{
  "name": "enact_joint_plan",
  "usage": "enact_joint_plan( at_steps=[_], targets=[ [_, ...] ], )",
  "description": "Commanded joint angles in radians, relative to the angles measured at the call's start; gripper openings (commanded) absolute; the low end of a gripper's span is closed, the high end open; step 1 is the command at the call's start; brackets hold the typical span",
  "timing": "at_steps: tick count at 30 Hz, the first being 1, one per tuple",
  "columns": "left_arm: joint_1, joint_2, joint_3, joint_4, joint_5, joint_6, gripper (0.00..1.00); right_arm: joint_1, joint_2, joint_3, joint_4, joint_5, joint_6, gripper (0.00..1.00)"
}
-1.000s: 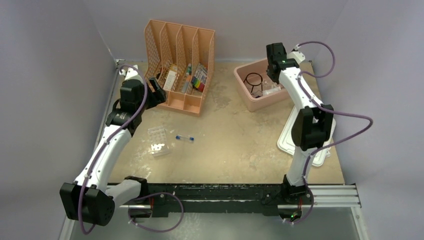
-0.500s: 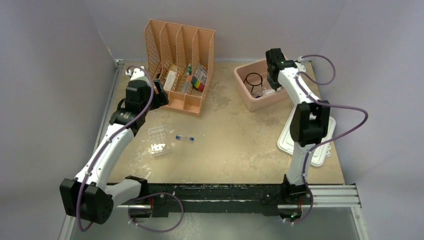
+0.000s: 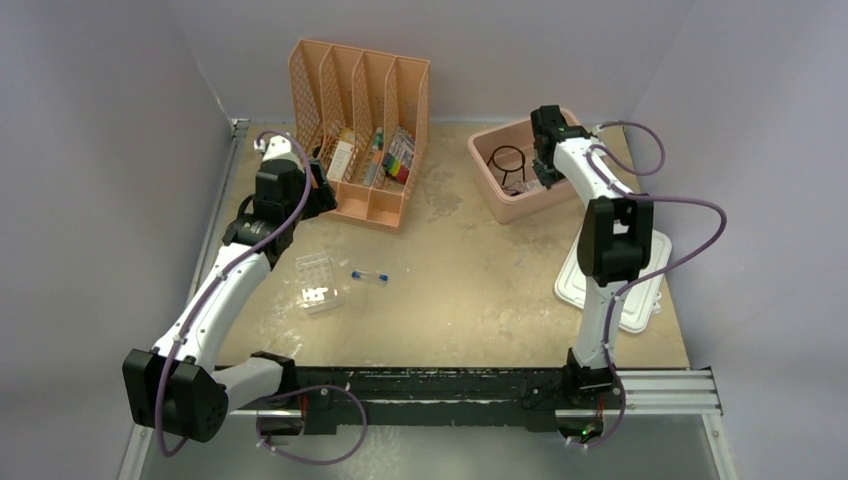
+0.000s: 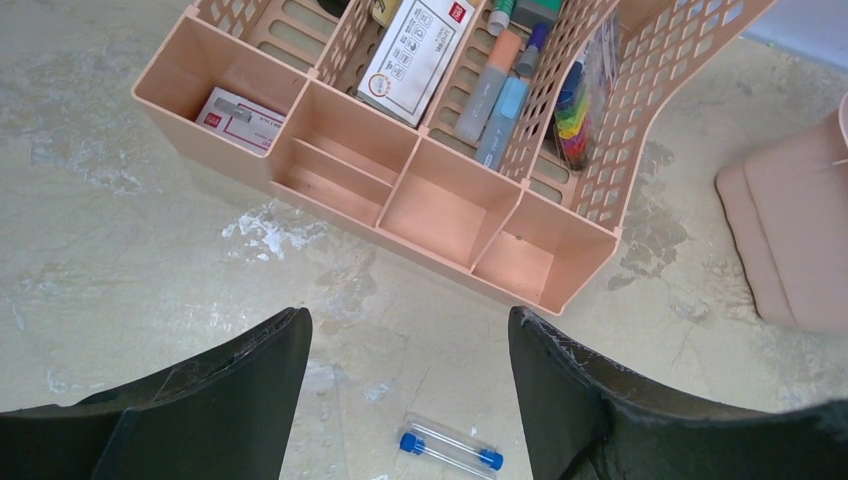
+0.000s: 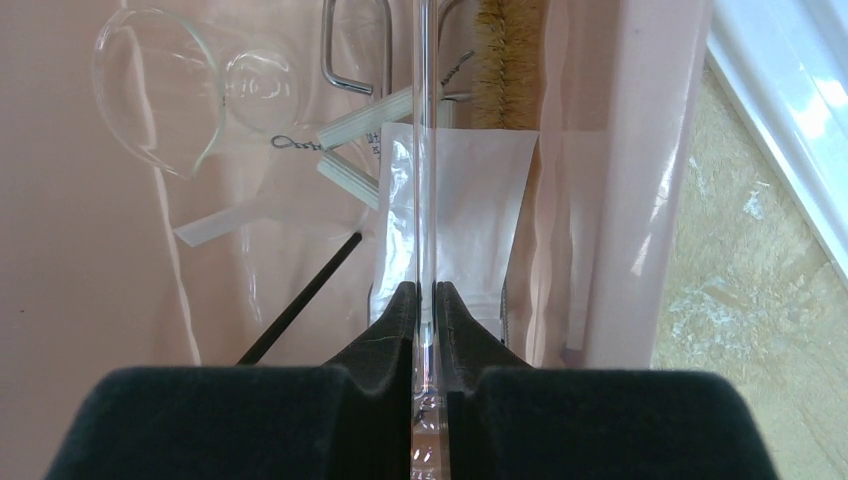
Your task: Organize the chemistry lab equipment
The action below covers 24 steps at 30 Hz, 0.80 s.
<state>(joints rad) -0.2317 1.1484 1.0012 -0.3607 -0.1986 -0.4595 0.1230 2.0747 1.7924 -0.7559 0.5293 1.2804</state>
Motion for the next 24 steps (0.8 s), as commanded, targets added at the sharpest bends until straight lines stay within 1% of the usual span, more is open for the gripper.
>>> enact_joint_plan(
  at_steps=[1,7,11,15,18,24],
  targets=[
    [-0.004,0.001,0.023,0.040,-0.022,0.015,0.72,-0.011,0.030,0.005,-0.011,0.000,0.065,0.03],
    [-0.004,0.000,0.027,0.036,-0.028,0.016,0.72,-0.017,0.063,0.036,-0.025,-0.016,0.082,0.08],
    [-0.004,0.001,0.030,0.032,-0.032,0.018,0.71,-0.018,0.059,0.054,-0.032,-0.003,0.070,0.17],
    [-0.004,0.003,0.031,0.036,-0.029,0.016,0.72,-0.018,0.042,0.066,-0.048,0.011,0.066,0.28],
    [-0.004,0.006,0.037,0.037,-0.027,0.009,0.72,-0.019,0.026,0.079,-0.061,0.019,0.066,0.31],
    [-0.004,0.010,0.051,0.033,-0.023,0.004,0.72,-0.019,-0.038,0.107,-0.050,0.055,0.024,0.33]
  ],
)
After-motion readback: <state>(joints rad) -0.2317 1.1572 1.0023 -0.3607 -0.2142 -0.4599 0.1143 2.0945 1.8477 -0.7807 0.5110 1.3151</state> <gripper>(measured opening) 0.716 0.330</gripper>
